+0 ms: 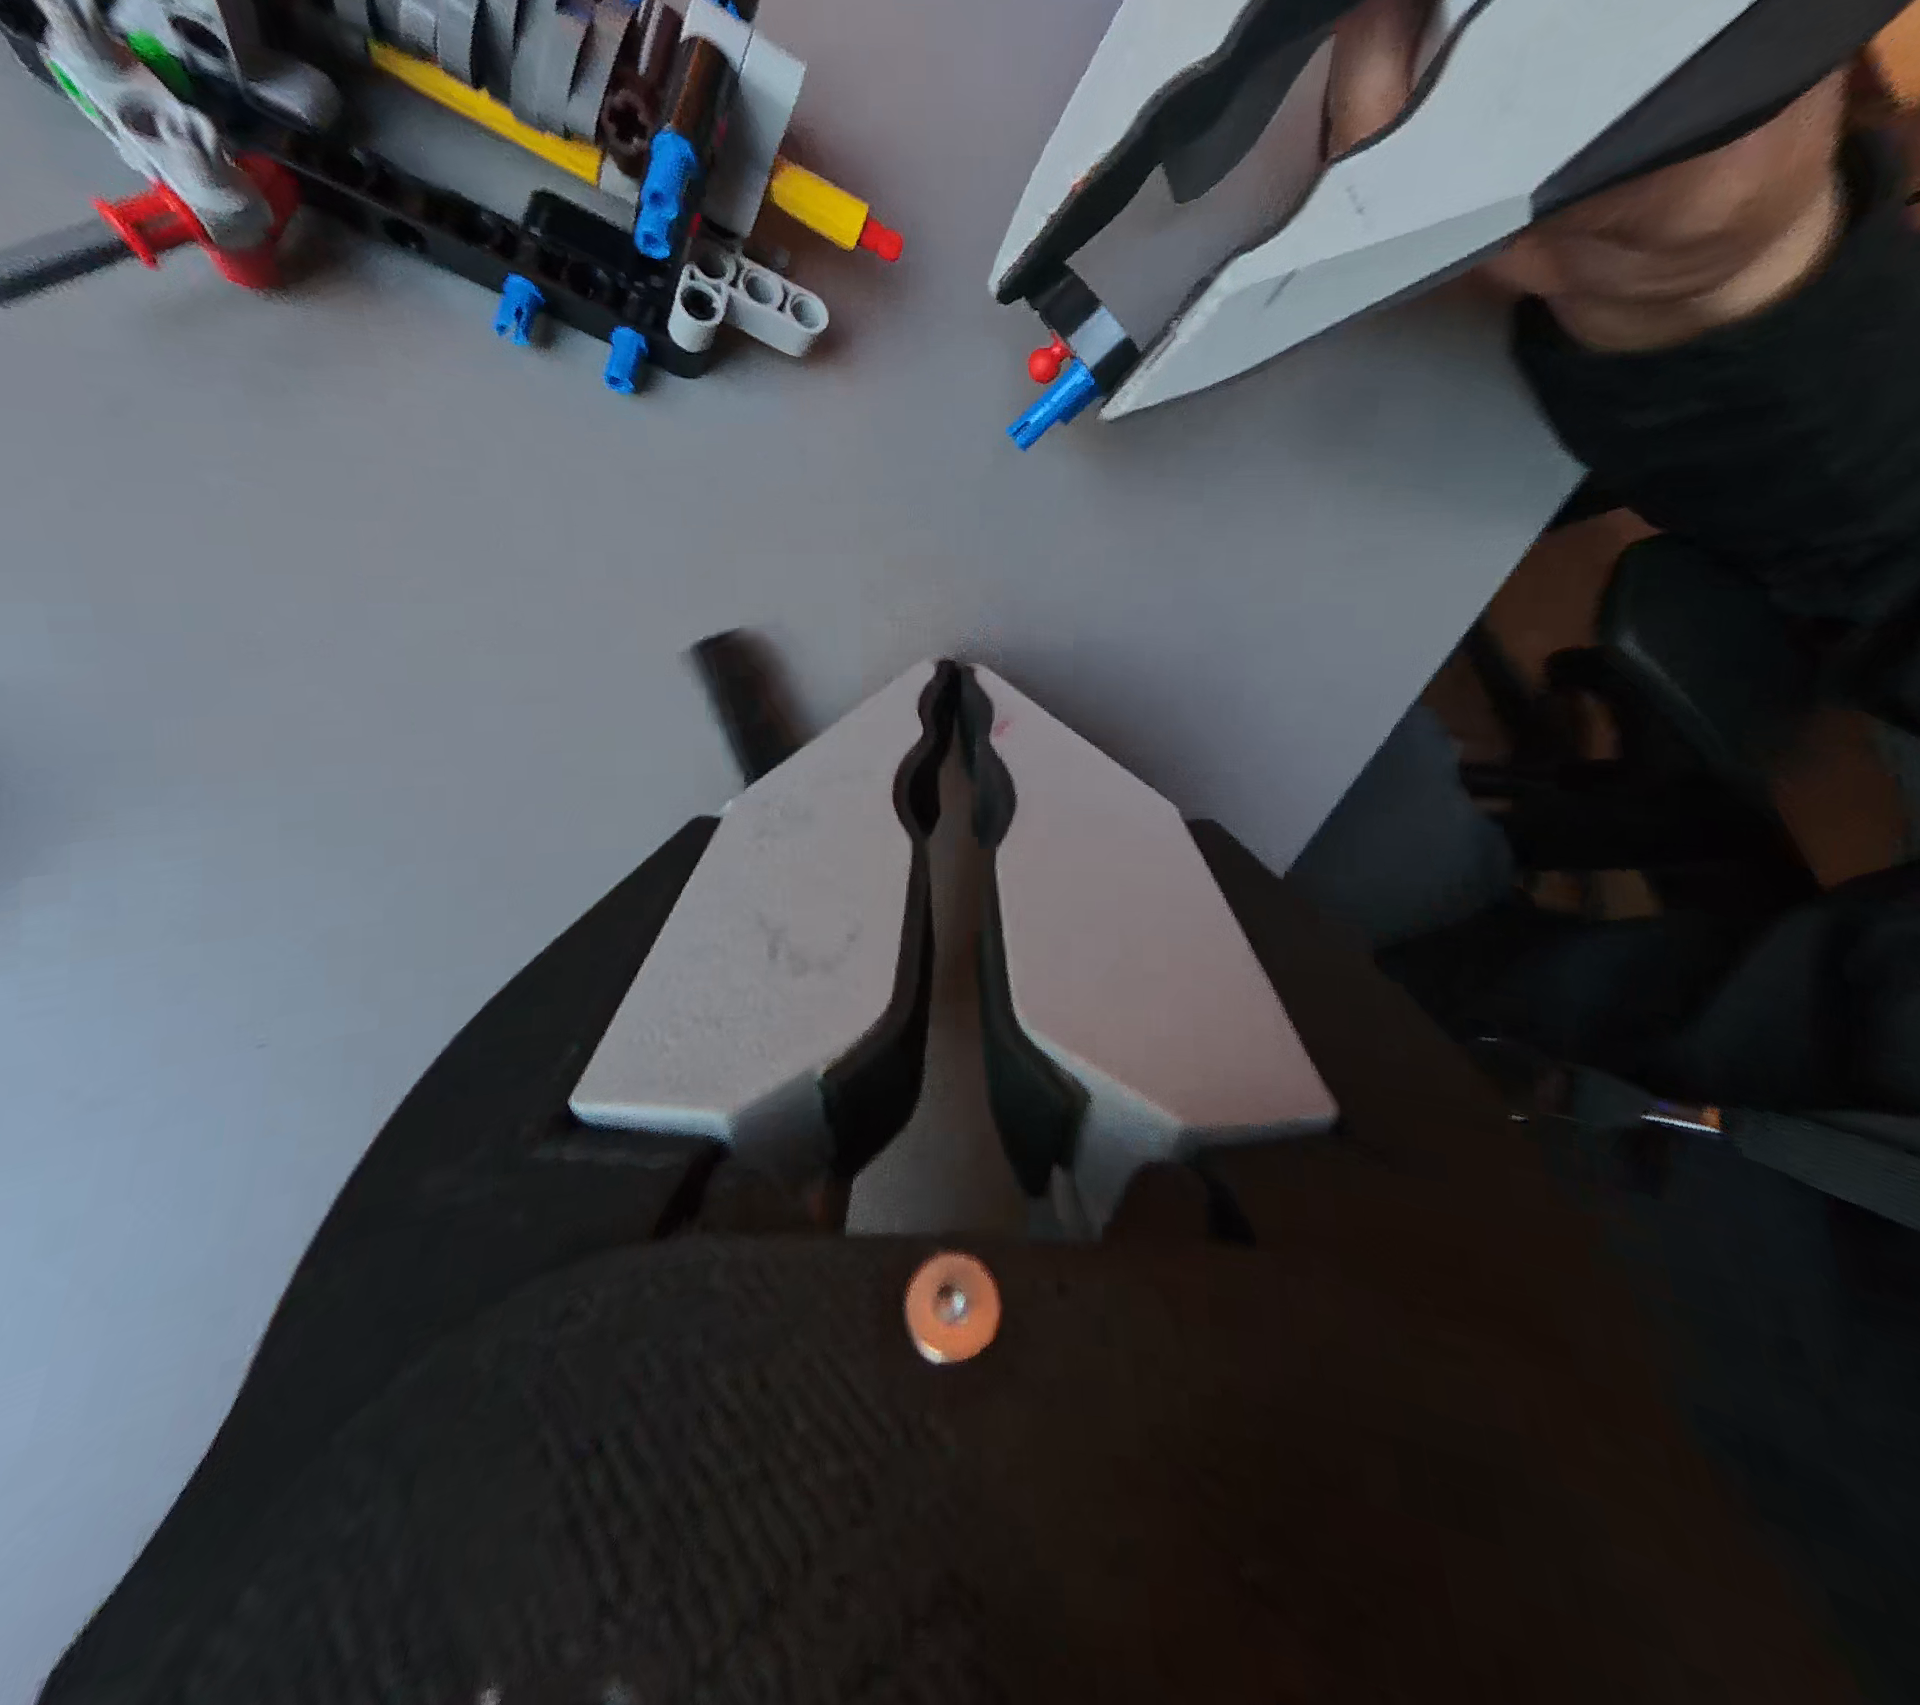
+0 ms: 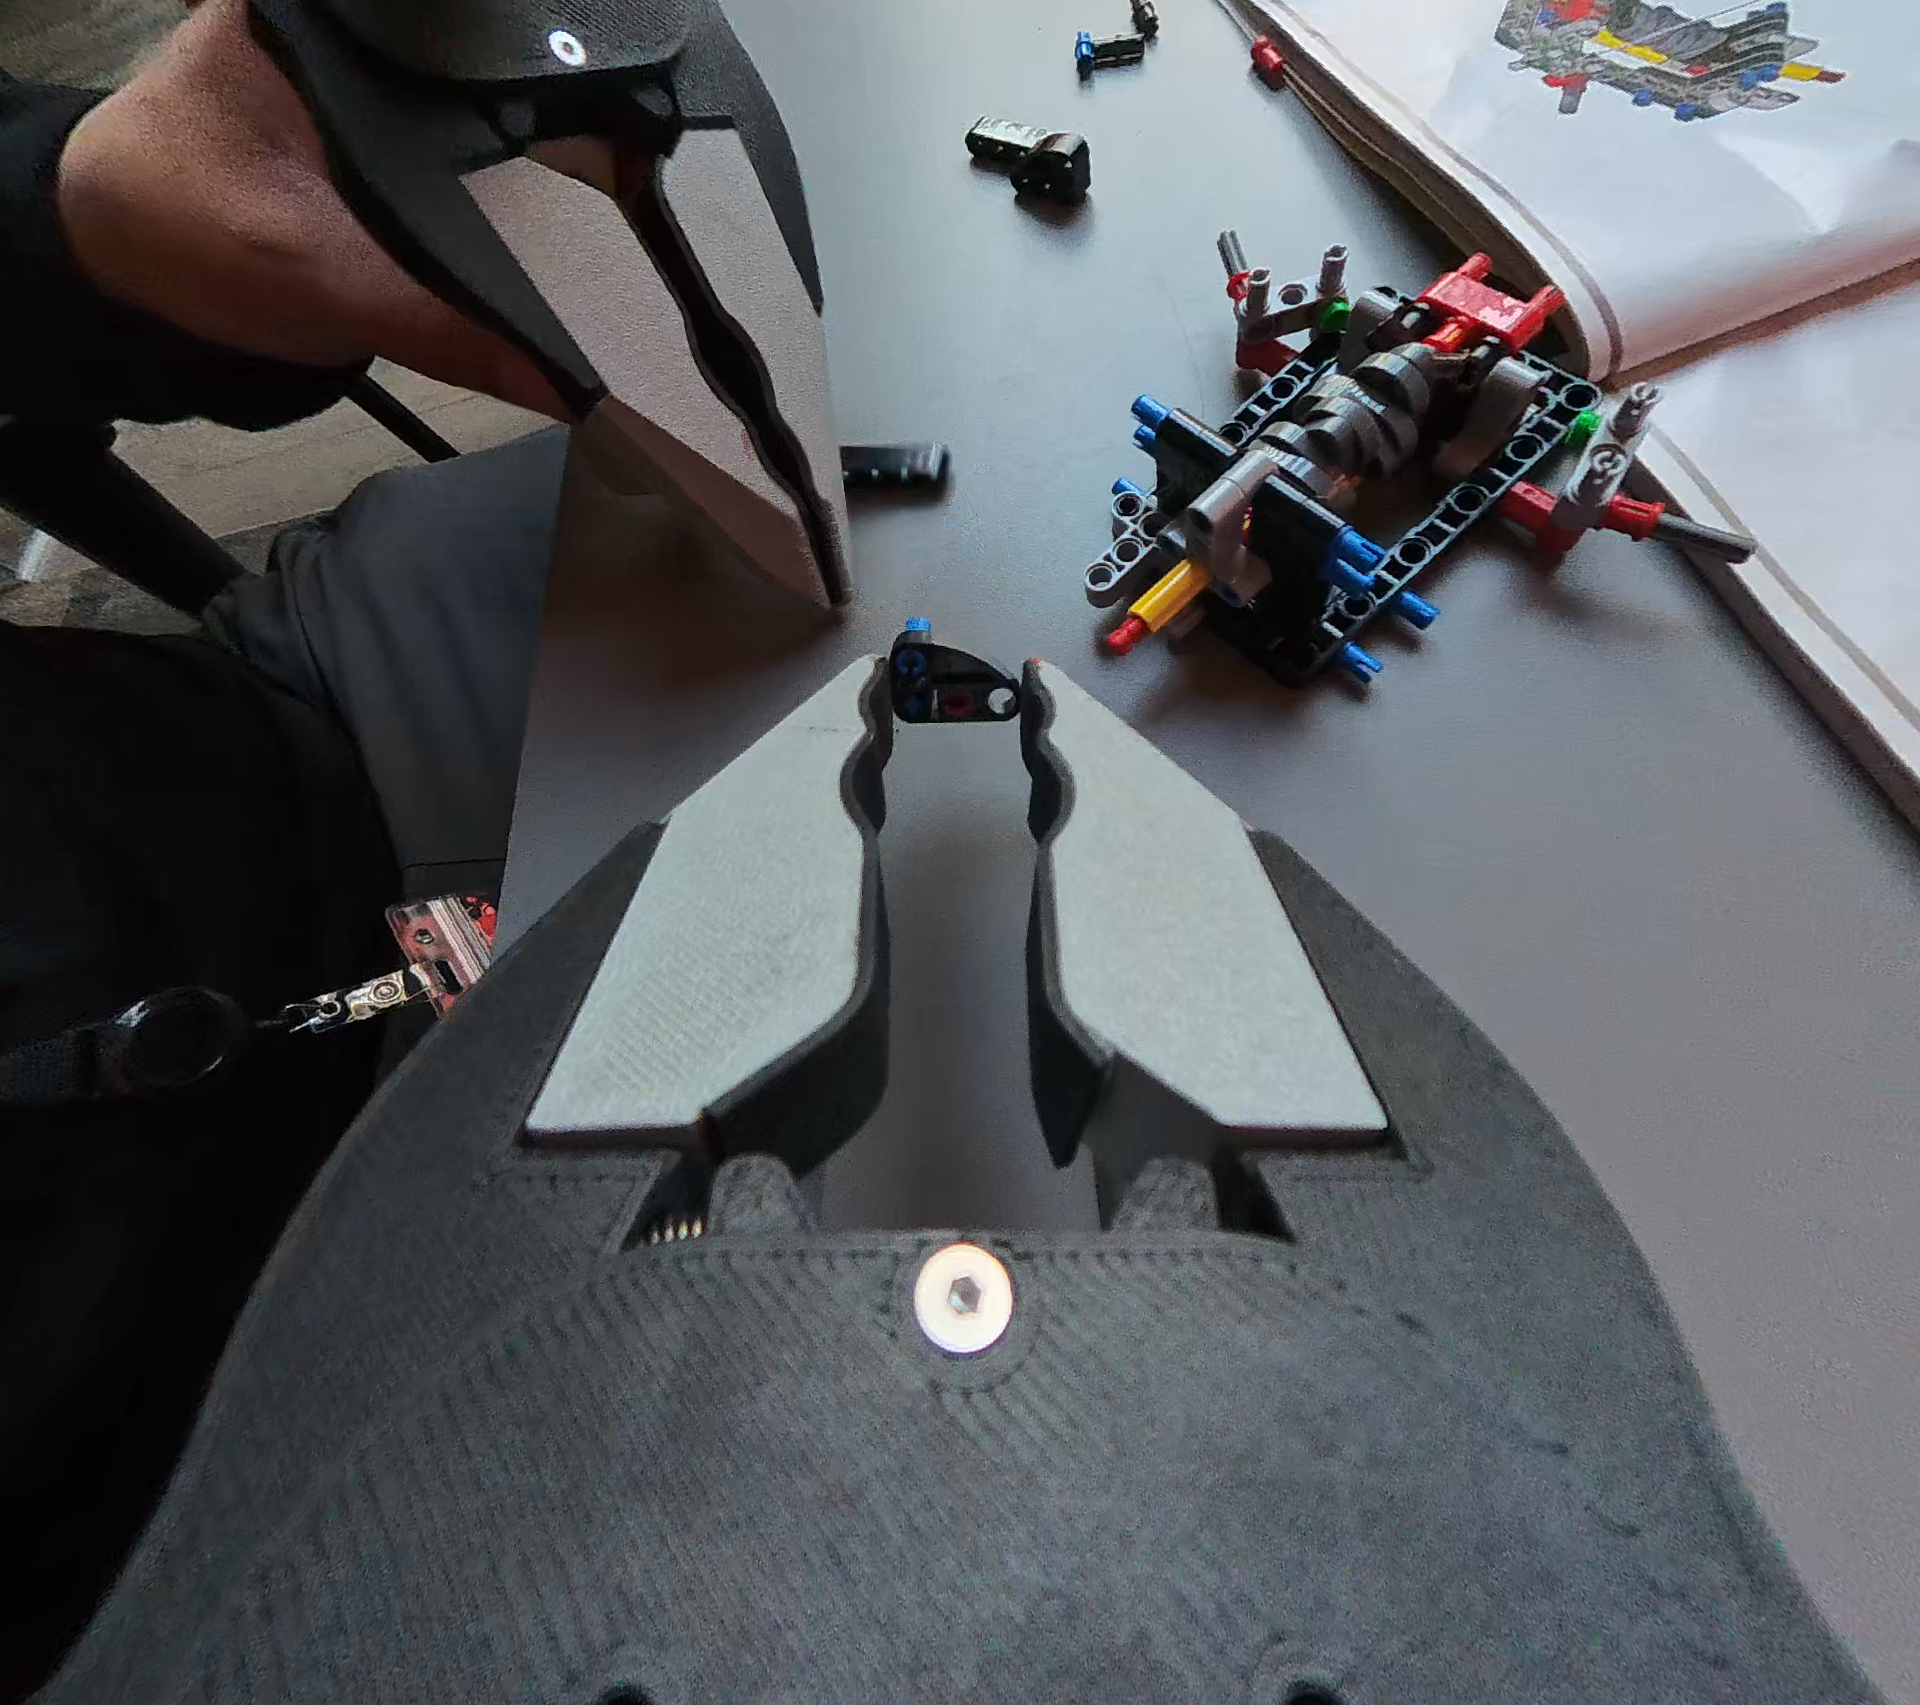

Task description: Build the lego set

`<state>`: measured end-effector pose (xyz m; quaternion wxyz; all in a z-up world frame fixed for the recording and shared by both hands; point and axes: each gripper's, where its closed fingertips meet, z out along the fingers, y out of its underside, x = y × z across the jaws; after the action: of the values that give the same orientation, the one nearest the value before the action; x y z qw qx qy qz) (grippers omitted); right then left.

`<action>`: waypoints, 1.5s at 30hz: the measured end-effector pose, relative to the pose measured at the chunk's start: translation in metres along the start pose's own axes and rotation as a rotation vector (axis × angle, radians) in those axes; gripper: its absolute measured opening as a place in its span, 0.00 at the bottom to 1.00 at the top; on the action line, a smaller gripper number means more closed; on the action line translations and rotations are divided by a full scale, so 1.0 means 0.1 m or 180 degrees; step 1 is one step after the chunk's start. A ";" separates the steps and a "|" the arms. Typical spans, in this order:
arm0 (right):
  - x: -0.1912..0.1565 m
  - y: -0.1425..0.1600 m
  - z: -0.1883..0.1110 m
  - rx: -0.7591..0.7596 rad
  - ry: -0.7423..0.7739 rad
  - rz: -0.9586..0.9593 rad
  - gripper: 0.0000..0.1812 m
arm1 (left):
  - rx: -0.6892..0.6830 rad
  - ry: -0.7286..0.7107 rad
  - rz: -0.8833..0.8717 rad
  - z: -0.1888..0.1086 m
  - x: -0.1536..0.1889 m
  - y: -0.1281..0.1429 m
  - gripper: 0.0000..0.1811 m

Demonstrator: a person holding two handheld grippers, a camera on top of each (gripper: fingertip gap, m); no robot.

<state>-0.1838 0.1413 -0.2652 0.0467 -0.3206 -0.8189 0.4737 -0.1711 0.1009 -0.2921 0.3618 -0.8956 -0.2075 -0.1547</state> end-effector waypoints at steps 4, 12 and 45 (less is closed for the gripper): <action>0.01 -0.02 -0.02 0.0041 0.0007 0.0033 0.12 | 0.0022 -0.0156 0.0322 -0.06 0.11 -0.04 0.00; -0.02 0.02 0.02 -0.0047 -0.0024 0.0010 0.12 | -0.0021 -0.0714 0.0153 -0.85 -0.36 0.11 0.16; -0.11 -0.06 0.01 0.0049 -0.0065 -0.0168 0.12 | -0.0135 -0.1382 0.0526 -0.36 -0.45 0.13 0.18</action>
<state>-0.1783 0.1320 -0.2584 0.0532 -0.2937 -0.8239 0.4818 -0.2087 0.0553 -0.2945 0.3013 -0.9292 -0.2031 0.0674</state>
